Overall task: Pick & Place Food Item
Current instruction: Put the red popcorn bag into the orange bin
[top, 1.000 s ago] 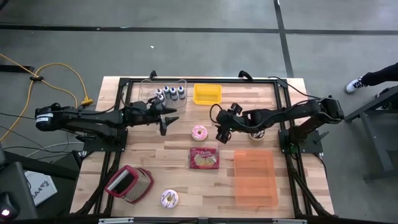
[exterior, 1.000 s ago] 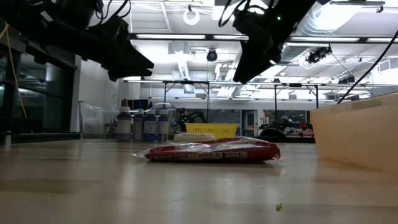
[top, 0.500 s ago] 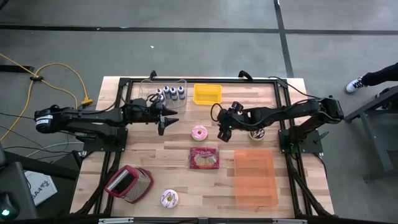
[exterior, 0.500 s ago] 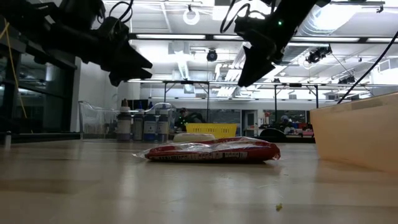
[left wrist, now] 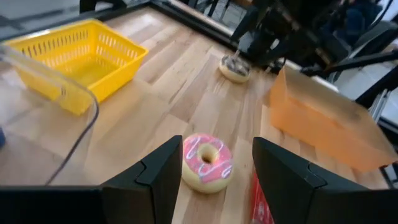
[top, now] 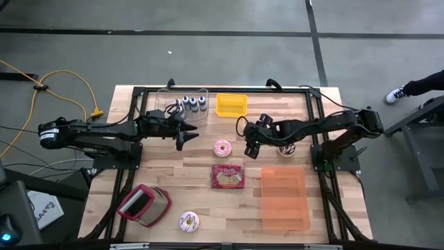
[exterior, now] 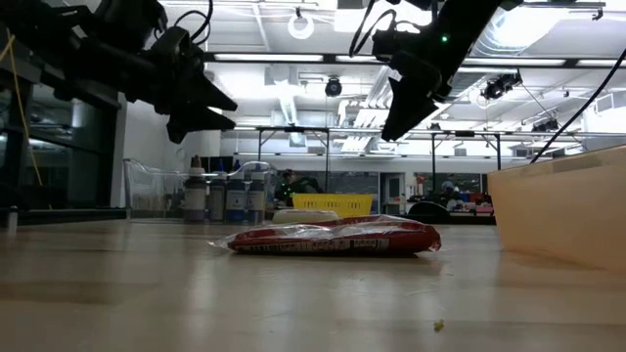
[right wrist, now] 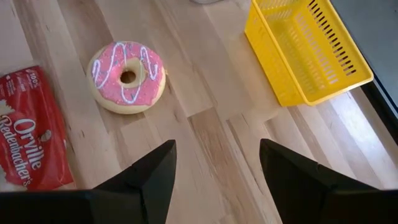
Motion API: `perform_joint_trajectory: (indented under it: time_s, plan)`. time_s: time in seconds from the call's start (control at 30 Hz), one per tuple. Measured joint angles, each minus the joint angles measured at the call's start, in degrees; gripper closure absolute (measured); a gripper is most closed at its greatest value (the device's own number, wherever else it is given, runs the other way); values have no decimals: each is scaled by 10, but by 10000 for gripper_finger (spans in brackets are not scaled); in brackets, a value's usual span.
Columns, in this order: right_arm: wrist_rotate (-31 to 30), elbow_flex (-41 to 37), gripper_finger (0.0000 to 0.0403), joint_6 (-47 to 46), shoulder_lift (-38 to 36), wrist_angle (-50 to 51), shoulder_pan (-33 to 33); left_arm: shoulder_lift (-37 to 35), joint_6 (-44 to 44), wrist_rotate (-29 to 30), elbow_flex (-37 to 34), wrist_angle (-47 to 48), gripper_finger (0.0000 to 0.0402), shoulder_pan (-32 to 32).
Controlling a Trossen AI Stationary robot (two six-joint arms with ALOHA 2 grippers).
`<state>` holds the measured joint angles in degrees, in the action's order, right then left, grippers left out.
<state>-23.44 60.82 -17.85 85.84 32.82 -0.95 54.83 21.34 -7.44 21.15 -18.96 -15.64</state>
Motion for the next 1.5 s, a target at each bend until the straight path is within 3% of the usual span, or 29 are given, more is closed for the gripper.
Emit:
perform_joint_trajectory:
  time_s: [0.47,0.87,1.13,1.5]
  plan:
    - [-7,0,183,-47,0,2,9,-2,-8,0,0,19,213,-3]
    - [-6,0,183,-66,0,3,59,-85,-59,17,11,27,213,-64]
    - [0,0,183,-141,0,125,101,-94,-80,50,11,78,213,-89]
    - [136,0,183,-237,0,237,116,-94,-80,46,11,79,213,-98]
